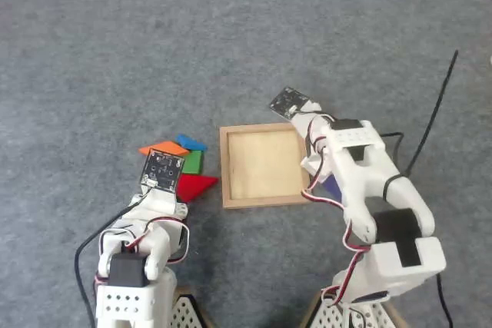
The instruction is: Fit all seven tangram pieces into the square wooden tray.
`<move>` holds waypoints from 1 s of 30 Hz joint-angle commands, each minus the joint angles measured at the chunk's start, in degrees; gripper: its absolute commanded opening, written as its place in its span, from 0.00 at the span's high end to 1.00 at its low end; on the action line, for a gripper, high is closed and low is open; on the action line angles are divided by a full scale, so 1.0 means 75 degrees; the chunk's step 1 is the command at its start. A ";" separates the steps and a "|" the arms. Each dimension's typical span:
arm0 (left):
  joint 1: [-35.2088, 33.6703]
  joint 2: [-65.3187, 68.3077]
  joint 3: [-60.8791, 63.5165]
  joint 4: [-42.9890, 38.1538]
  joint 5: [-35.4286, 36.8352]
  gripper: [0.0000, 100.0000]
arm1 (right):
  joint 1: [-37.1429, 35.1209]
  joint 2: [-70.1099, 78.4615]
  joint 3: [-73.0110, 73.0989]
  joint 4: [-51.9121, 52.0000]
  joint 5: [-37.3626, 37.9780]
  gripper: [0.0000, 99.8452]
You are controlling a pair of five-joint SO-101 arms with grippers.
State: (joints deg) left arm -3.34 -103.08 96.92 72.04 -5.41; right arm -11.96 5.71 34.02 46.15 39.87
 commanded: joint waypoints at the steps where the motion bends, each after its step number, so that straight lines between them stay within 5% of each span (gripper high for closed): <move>1: -0.0047 -0.0164 -0.0064 0.0035 0.0070 0.98 | -0.0018 0.0088 -0.0516 -0.0135 0.0023 0.61; 9: -0.0047 -0.0164 -0.0064 0.0035 0.0070 0.98 | 0.0463 0.0498 -0.1008 -0.0111 0.0023 0.61; 30: -0.0047 -0.0164 -0.0064 0.0035 0.0070 0.98 | 0.0627 0.1999 -0.3001 0.2573 -0.0059 0.61</move>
State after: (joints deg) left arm -3.34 -103.08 96.92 72.04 -5.41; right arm -8.62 20.48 12.75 63.56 38.55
